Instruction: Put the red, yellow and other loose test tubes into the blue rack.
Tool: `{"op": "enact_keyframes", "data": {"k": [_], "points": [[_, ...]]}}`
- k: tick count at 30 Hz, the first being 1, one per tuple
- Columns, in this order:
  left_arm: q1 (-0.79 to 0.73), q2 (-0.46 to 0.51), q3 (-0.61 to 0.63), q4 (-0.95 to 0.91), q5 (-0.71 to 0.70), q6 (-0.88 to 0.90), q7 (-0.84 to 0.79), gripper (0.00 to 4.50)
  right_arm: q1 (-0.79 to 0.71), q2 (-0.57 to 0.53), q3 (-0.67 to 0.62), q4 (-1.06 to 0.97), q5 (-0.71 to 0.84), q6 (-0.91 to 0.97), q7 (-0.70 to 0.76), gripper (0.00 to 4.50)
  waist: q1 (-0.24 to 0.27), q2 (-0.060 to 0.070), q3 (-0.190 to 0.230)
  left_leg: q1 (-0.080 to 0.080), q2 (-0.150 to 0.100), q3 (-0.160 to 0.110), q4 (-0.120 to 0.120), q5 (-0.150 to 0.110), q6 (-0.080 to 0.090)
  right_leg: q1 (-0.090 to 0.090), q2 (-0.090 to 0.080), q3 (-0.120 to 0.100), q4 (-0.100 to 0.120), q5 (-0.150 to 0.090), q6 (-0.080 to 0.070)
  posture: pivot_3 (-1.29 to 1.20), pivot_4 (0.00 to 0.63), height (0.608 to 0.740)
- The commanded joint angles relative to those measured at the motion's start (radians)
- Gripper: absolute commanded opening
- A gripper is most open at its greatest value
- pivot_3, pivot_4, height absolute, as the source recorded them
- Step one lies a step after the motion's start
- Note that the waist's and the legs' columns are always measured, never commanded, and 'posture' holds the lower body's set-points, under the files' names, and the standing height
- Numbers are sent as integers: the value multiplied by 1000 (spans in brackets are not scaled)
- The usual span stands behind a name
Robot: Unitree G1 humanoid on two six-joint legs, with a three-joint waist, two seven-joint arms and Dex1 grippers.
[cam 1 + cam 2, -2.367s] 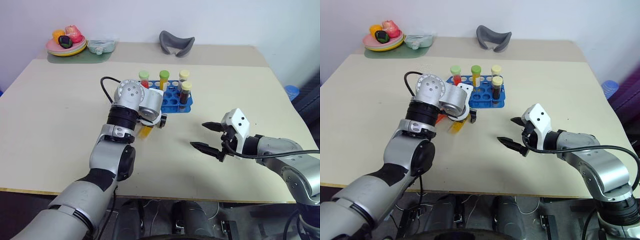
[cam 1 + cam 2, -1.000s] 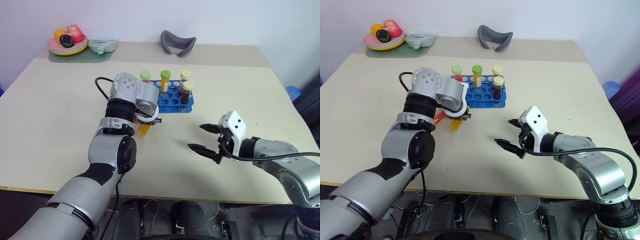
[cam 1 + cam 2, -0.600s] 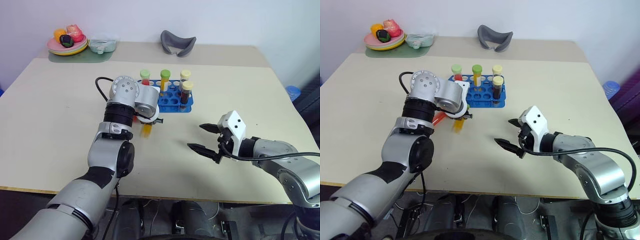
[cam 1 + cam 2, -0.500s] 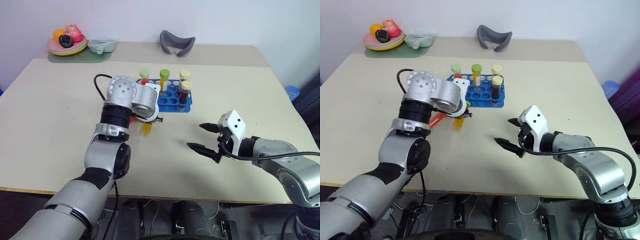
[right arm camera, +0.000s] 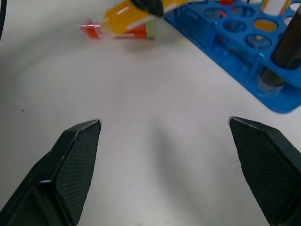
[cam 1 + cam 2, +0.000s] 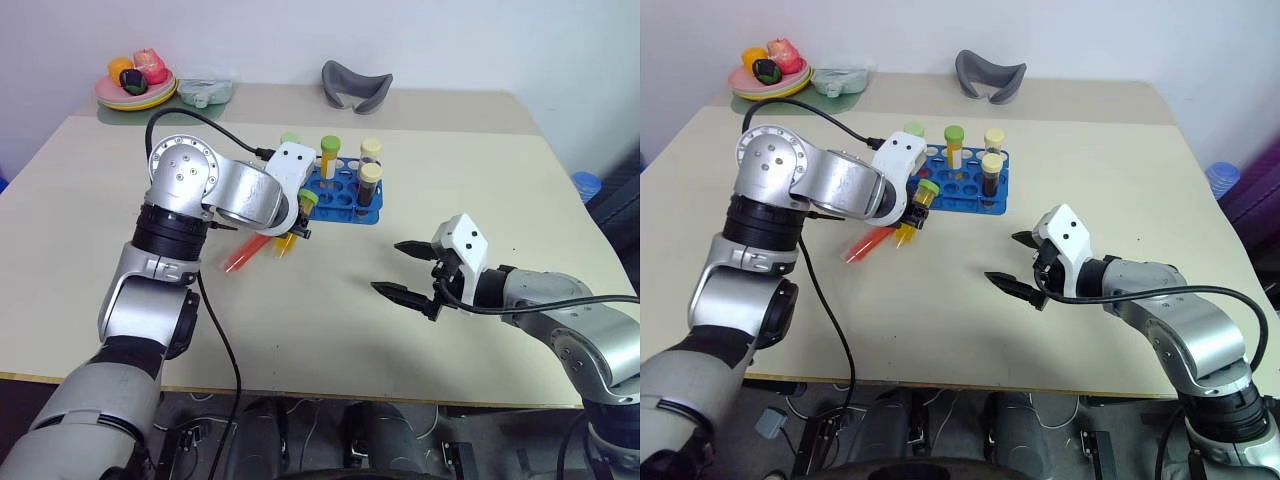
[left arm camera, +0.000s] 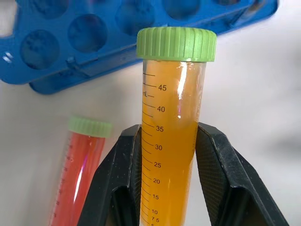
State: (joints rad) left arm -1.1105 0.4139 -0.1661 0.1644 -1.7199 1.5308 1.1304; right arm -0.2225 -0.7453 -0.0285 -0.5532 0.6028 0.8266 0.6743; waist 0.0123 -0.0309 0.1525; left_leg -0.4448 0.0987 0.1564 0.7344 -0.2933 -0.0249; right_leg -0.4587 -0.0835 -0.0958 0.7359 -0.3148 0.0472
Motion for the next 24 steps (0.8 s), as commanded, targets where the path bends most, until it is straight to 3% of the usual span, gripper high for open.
{"op": "enact_keyframes", "data": {"k": [1, 4, 9, 15, 24], "points": [[9, 55, 17, -258, 239, -161, -217, 1469, -22, 10, -15, -6, 1, -26, 4, 4449, 0, 0, 0, 0, 0, 0, 0, 0, 0, 0, 0, 0, 0, 0, 0, 0, 150, 680], [101, 137, -27, -452, 579, -479, -592, 1469, -23, 14, -14, -5, -1, -32, 2, 4449, -2, 2, 0, 0, 0, 1, -1, 0, 0, 0, 1, -1, 0, 0, 0, 0, 150, 680], [373, 121, 83, -460, 836, -915, -1013, 1469, -30, 62, -22, 7, -24, -75, -38, 4449, -1, 3, -1, 1, 0, 3, -1, 0, -1, 0, 1, -1, -1, 0, 0, 0, 150, 680], [490, 28, 25, -330, 1144, -1211, -1204, 1469, -56, 155, -39, 59, -55, -141, -101, 4449, 11, 3, -1, -2, -1, 2, 1, 0, 0, 1, 1, -3, -1, 0, 0, 0, 150, 680], [509, -214, -56, -101, 1480, -1548, -1264, 1469, 38, 222, -86, 94, -69, -229, -133, 4449, 25, 3, -1, -2, -1, 2, 2, -1, 2, 1, 1, -3, -2, 0, 0, 0, 150, 680]]}}
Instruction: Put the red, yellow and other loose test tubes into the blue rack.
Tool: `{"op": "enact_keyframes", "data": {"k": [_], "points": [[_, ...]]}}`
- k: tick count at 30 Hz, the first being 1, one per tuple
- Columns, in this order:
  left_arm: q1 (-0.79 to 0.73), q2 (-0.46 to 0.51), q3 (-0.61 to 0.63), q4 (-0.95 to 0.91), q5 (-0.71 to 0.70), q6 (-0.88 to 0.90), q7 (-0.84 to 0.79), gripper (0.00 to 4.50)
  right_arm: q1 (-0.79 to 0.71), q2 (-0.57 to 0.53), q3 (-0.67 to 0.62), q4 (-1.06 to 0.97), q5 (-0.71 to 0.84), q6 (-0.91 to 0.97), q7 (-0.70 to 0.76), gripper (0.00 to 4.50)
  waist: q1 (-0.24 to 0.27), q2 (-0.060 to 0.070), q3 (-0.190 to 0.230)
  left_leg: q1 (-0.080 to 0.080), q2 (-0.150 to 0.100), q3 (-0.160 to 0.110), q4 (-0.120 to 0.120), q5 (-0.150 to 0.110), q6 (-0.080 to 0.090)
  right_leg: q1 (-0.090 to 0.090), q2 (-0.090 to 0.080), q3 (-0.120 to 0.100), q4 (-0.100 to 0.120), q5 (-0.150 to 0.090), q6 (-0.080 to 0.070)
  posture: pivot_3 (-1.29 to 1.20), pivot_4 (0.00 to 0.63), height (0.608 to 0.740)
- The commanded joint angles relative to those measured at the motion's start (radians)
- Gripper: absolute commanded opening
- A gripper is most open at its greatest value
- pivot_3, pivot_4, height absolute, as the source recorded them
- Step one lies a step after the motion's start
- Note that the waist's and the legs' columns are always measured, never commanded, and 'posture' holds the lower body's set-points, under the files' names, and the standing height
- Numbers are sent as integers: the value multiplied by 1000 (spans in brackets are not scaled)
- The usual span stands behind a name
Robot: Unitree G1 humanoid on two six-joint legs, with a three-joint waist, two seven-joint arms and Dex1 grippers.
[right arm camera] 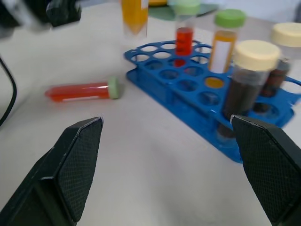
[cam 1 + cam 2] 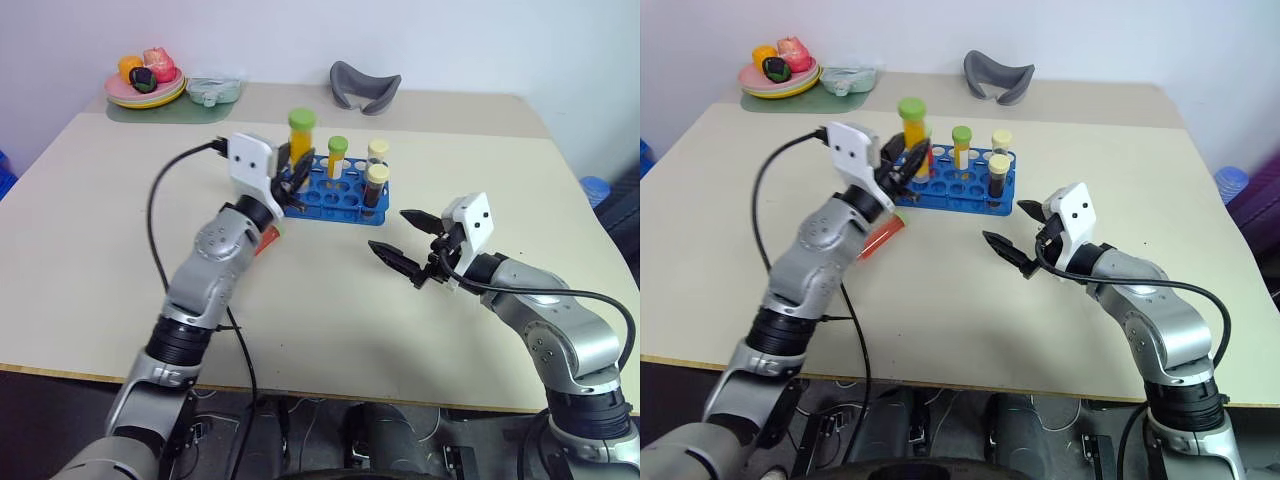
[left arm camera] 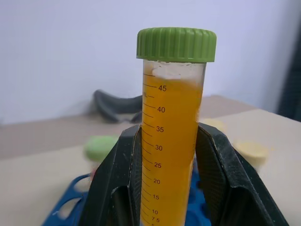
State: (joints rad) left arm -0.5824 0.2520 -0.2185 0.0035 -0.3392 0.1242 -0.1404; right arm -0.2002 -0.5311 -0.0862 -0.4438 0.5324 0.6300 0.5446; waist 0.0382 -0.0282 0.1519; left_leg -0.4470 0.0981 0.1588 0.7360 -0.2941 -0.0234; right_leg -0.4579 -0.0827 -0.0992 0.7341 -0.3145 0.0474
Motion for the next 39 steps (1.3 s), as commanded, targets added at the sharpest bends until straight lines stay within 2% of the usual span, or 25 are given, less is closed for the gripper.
{"op": "enact_keyframes", "data": {"k": [1, 8, 16, 20, 29, 39], "points": [[-25, -76, -1, 92, 124, -171, 10, 1469, 23, 11, -30, -17, 2, -33, -5, 4449, -1, 0, 0, 0, 0, 0, 0, 0, 0, 0, 0, 0, 0, 0, 0, 0, 150, 680], [-99, -200, 34, 276, 222, -196, 47, 1469, 37, 12, -37, -15, 5, -37, -13, 4449, -3, 0, 0, 0, 0, 0, 0, 0, 1, -1, 0, 0, 0, 0, 0, 0, 150, 680], [-181, -273, 89, 464, 278, -232, 101, 1469, 44, 0, -54, -11, 8, -33, -9, 4449, -3, 0, 0, 0, 0, 0, 0, 0, 1, -1, 0, 0, 0, 0, 0, 0, 150, 680], [-224, -304, 113, 548, 269, -279, 71, 1469, 39, -4, -55, -7, 7, -30, -7, 4449, -3, 0, 0, 0, 0, 0, 0, 0, 1, -1, 0, 0, 0, 0, 0, 0, 150, 680], [-250, -325, 132, 622, 287, -315, 49, 1469, 44, -6, -62, -11, 8, -28, -10, 4449, -4, 0, 0, 0, 0, 0, 0, 0, 1, -1, 0, 0, 0, 0, 0, 0, 150, 680], [-226, -344, 145, 597, 281, -297, 27, 1469, 48, 0, -62, -14, 6, -28, -12, 4449, -4, 0, 0, 0, 0, 0, 0, 0, 1, -1, 0, 0, 0, 0, 0, 0, 150, 680]]}}
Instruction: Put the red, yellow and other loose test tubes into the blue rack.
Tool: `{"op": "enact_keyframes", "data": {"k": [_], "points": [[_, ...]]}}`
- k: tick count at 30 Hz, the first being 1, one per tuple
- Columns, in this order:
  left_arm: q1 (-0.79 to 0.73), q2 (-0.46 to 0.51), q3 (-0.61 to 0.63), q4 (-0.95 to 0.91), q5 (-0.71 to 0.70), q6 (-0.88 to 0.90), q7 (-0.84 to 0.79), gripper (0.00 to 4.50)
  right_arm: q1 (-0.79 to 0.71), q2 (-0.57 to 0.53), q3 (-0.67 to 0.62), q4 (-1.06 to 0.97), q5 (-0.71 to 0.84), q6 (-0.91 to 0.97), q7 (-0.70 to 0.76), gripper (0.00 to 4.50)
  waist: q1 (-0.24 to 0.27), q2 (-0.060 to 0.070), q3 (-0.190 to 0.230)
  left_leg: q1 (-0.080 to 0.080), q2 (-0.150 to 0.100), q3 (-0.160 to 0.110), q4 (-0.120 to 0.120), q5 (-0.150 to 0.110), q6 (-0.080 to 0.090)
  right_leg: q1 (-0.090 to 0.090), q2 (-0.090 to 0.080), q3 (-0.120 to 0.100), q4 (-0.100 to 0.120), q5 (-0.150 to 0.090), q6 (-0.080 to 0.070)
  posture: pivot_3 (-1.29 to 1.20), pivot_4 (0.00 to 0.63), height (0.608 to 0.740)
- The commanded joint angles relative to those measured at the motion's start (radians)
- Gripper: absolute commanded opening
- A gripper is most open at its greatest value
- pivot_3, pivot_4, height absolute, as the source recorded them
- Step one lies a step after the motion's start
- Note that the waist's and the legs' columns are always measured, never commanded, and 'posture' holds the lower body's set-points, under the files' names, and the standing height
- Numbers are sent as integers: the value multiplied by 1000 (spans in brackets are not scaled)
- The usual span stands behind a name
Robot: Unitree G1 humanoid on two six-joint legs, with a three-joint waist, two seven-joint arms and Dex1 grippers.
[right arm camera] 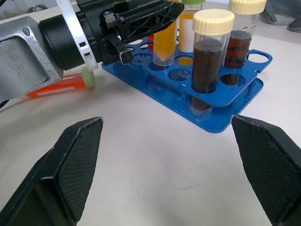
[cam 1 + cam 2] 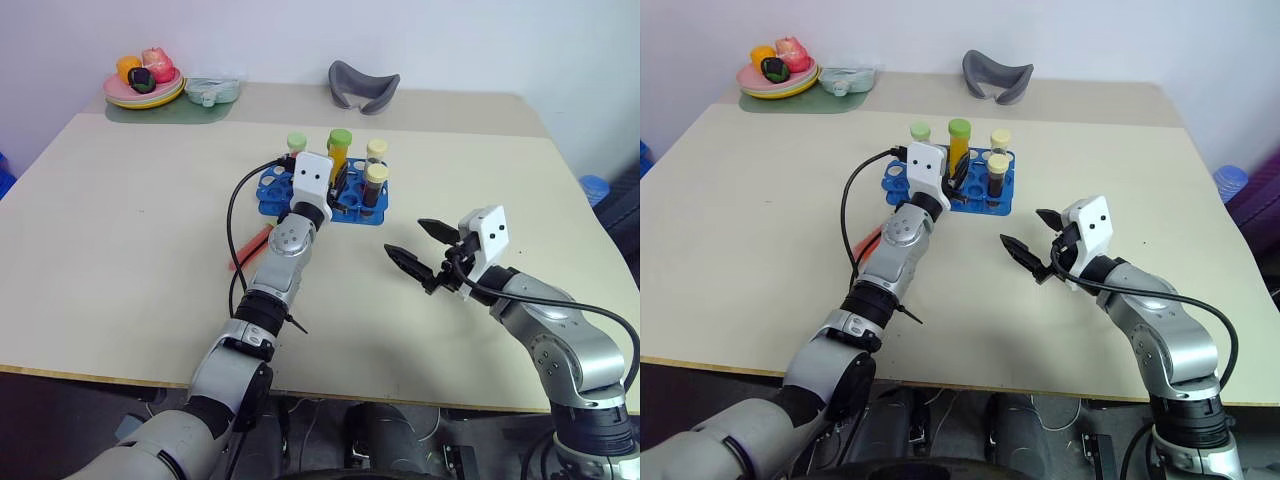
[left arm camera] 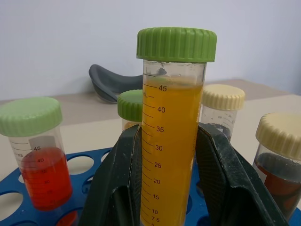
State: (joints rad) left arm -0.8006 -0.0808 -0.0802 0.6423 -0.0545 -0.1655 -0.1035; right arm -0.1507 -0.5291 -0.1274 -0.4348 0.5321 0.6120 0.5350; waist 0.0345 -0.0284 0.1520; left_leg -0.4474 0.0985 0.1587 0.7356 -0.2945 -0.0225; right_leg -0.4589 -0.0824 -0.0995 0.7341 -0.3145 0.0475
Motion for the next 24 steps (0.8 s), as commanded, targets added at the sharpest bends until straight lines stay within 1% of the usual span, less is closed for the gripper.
{"op": "enact_keyframes", "data": {"k": [1, 10, 24], "points": [[-3, -13, 9, -49, -6, -3, -13, 1469, -1, -2, -21, -23, 6, -10, -2, 4449, 0, 0, 0, 0, 0, 0, 0, 0, 0, 0, 0, 0, 0, 0, 0, 0, 150, 680], [51, -4, -9, -116, 42, -4, -5, 1469, -4, -2, -19, -21, 5, -9, -2, 4449, 0, 0, 0, 0, 0, 0, 0, 0, 0, 0, 0, 0, 0, 0, 0, 0, 150, 680], [73, -1, -13, -117, 56, -20, -13, 1469, 2, 2, -17, -22, 4, -10, -6, 4449, 0, 0, 0, 0, 0, 0, 0, 0, 0, 0, 0, 0, 0, 0, 0, 0, 150, 680]]}}
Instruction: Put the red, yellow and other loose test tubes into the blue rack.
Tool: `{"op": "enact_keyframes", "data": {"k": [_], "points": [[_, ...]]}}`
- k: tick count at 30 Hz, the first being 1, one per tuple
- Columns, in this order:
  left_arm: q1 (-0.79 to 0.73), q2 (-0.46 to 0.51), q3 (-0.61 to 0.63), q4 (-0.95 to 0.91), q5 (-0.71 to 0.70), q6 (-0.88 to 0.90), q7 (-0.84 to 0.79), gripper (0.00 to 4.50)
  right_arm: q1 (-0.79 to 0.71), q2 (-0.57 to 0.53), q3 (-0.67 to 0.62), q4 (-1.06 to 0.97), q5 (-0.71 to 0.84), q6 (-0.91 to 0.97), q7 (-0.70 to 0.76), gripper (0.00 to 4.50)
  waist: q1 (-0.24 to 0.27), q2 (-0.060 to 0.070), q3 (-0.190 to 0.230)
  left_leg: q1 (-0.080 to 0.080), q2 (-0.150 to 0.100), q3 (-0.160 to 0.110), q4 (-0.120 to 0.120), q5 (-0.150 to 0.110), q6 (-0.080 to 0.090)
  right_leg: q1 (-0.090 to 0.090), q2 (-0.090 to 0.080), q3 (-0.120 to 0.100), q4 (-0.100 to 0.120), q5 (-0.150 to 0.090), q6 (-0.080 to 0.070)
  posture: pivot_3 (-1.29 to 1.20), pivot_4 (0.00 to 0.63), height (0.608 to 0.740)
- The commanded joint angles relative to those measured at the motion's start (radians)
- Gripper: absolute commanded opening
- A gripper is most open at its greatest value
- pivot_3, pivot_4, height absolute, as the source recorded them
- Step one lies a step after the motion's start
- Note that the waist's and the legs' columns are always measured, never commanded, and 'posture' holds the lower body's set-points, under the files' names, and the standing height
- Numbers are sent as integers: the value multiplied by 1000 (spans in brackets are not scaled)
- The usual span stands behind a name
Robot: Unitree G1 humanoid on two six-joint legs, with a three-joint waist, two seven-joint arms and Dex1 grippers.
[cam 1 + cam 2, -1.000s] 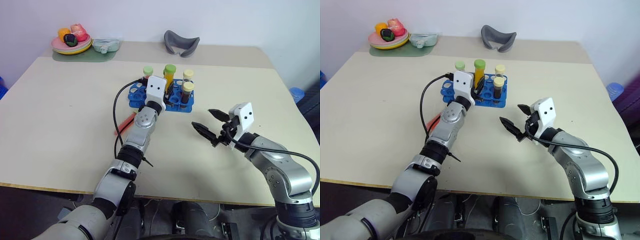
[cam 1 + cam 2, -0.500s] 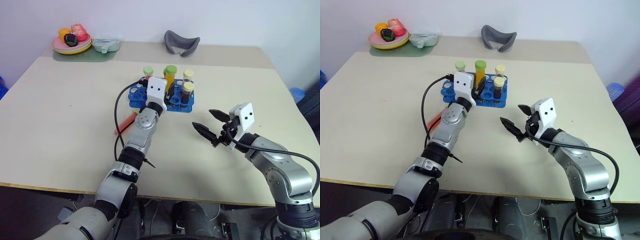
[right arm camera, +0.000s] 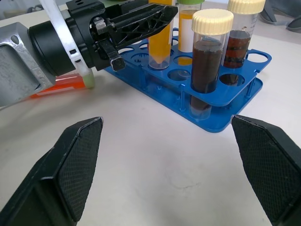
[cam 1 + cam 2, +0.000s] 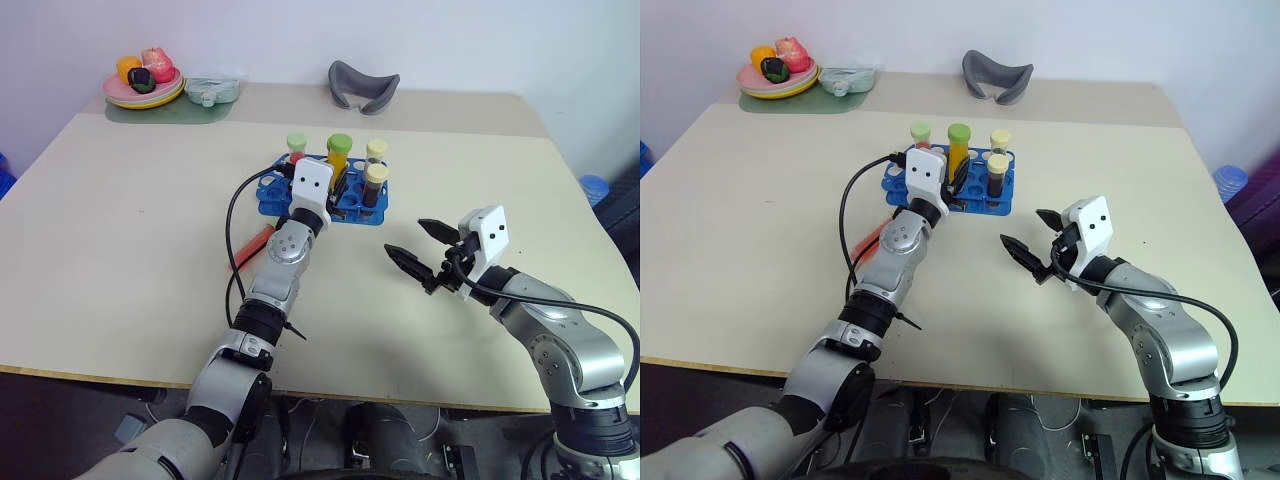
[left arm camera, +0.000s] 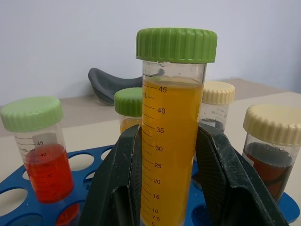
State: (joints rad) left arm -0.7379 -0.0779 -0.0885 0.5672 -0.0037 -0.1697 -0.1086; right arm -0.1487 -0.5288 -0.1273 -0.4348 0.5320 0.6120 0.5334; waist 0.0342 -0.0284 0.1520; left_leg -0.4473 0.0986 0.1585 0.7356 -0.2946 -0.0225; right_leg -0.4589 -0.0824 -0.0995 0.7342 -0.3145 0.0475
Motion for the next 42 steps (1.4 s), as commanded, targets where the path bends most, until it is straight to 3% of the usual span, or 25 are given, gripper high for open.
{"op": "enact_keyframes", "data": {"k": [1, 22, 26, 29, 36, 42], "points": [[12, -6, -5, -46, 3, -15, -11, 1469, 0, 2, -17, -22, 5, -11, -5, 4449, 0, 0, 0, 0, 0, 0, 0, 0, 0, 0, 0, 0, 0, 0, 0, 0, 150, 680], [28, -11, -13, -59, 23, -8, -12, 1469, -6, 3, -8, -12, 0, -17, 1, 4449, 0, 0, 0, 0, 0, 0, 0, 0, 0, 0, 0, 0, 0, 0, 0, 0, 150, 680], [29, -13, -11, -60, 22, -7, -9, 2874, -5, 4, -8, -14, -1, -17, 2, 4449, 0, 0, 0, 0, 0, 0, 0, 0, 0, 0, 0, 0, 0, 0, 0, 0, 150, 680], [28, -15, -3, -63, 16, -2, -3, 4381, -5, 4, -8, -14, -1, -16, 4, 4449, 0, 0, 0, 0, 0, 0, 0, 0, 0, 0, 0, 0, 0, 0, 0, 0, 150, 680], [48, -6, 16, -140, -16, 33, -28, 4451, -7, 2, -9, -15, 0, -13, 7, 4449, 0, 0, 0, 0, 0, 0, 0, 0, 0, 0, 0, 0, 0, 0, 0, 0, 150, 680], [150, 80, 24, -397, -74, 172, -120, 4451, -1, -4, -17, -22, 2, -7, 6, 4449, -17, 0, 0, 0, 0, -1, 0, 0, 0, 0, 0, 0, 0, 0, 0, 0, 150, 680]]}}
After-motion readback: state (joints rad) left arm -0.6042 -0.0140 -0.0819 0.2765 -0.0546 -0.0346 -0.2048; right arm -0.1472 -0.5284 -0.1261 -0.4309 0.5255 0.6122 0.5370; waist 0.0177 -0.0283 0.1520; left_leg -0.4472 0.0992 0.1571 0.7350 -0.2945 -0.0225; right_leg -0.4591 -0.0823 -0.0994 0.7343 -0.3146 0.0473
